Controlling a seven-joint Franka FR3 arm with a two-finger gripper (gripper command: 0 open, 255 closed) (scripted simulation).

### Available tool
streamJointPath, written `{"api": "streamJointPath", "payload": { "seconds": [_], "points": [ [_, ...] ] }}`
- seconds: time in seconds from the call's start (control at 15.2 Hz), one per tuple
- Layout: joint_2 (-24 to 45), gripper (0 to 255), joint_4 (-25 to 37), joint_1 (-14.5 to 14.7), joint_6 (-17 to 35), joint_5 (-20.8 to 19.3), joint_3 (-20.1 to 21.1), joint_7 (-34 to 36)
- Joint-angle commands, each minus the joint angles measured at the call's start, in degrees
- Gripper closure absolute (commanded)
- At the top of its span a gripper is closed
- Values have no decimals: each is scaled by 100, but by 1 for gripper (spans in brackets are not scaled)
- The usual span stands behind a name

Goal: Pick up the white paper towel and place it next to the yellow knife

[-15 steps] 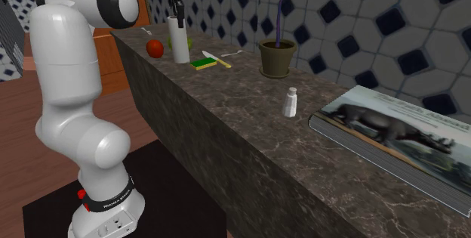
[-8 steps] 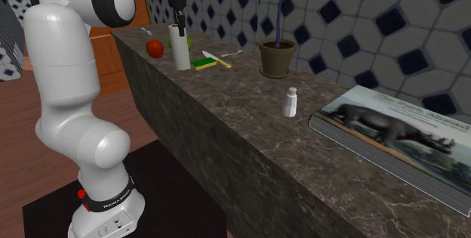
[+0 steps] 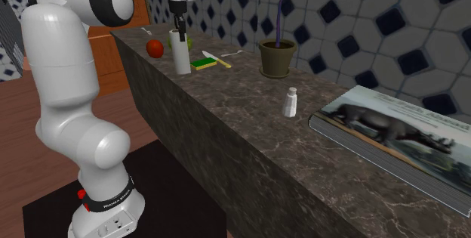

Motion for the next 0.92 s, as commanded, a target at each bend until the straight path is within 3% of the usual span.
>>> {"api": "streamJointPath", "payload": {
  "seconds": [0.0,0.13,0.2,0.53,0.79,0.86],
  "points": [
    [-1,255,-4,0,4,0,0,0],
    [-1,255,-4,0,4,0,0,0],
    [-1,0,-4,0,4,0,0,0],
    [-1,0,-4,0,4,0,0,0],
    [190,0,996,17,-808,-39,1,29],
    [190,0,996,17,-808,-39,1,29]
  ]
}}
